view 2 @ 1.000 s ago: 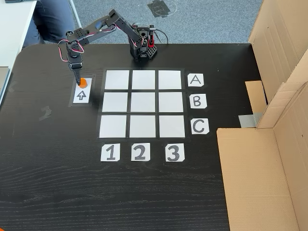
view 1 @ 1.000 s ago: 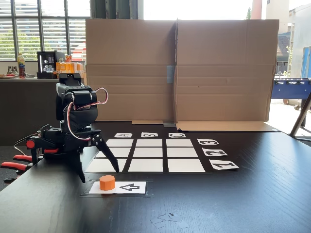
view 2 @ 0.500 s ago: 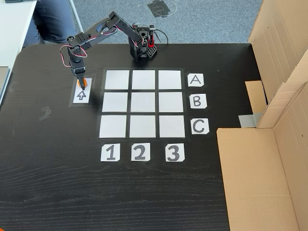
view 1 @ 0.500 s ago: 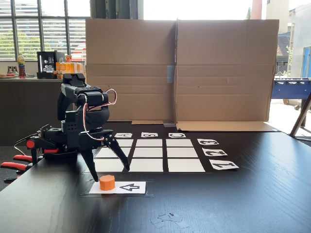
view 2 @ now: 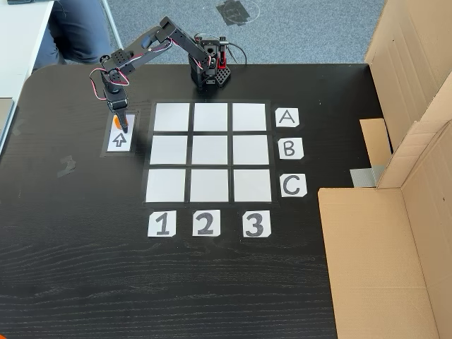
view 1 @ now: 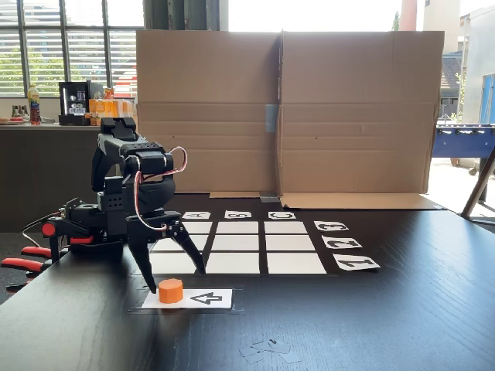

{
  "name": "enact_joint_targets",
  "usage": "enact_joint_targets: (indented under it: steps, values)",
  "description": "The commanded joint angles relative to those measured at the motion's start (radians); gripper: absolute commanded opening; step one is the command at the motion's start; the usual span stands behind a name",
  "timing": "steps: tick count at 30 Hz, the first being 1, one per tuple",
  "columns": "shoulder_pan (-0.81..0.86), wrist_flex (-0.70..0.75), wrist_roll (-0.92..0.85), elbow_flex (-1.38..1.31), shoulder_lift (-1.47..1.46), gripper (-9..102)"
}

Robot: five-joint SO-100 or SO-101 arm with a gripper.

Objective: Pick up the round, orange token and place it in the grid on square A1.

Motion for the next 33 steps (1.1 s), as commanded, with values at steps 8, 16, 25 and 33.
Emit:
enact_joint_targets:
  steps: [8,16,25,33]
  values:
    - [-0.002,-0.037,0.006,0.018,0.011,36]
    - [0.003,-0.048,0.009,0.020,-0.003,36]
    - [0.009,-0.060,0.011,0.021,-0.009,32]
    - [0.009,-0.061,0.011,0.021,-0.011,22]
